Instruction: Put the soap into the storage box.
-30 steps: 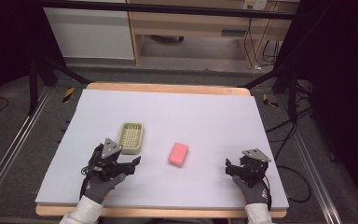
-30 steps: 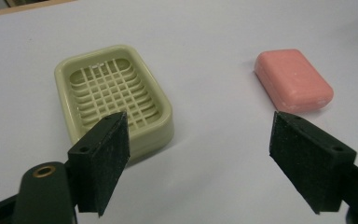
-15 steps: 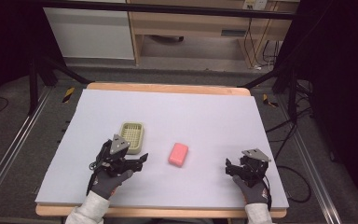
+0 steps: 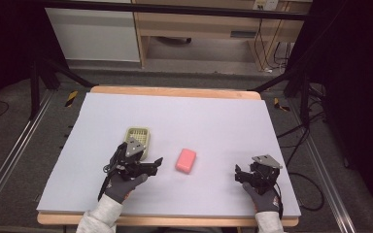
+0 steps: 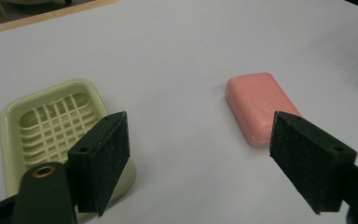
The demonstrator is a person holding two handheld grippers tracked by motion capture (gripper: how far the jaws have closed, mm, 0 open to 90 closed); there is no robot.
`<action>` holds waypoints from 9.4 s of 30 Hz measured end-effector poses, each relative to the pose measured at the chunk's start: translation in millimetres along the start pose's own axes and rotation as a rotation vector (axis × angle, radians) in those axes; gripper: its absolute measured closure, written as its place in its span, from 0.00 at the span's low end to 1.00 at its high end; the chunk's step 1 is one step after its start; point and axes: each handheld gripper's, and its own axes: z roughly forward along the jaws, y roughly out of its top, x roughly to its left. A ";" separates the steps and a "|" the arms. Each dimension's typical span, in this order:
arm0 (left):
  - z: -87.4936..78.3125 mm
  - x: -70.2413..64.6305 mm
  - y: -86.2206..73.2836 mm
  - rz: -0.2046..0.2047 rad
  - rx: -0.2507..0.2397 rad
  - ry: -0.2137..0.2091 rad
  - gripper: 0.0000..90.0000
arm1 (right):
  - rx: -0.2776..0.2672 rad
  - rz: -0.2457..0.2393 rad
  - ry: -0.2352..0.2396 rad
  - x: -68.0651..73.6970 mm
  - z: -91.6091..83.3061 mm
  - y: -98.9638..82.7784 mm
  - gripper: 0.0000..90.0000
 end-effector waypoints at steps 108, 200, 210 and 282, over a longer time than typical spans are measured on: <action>117.5 -66.9 22.7 0.031 0.252 -0.029 0.22 | 0.015 -0.018 0.010 2.7 2.0 0.4 0.07; 64.4 -21.1 29.0 -0.063 0.249 0.059 0.42 | 0.017 -0.015 0.009 2.4 1.2 0.3 0.07; 44.4 0.6 23.3 -0.080 0.237 0.084 0.42 | 0.014 -0.017 0.005 2.5 1.4 0.1 0.07; 46.7 84.1 15.6 -0.221 0.202 0.205 0.41 | 0.014 -0.029 0.006 4.6 2.5 0.5 0.07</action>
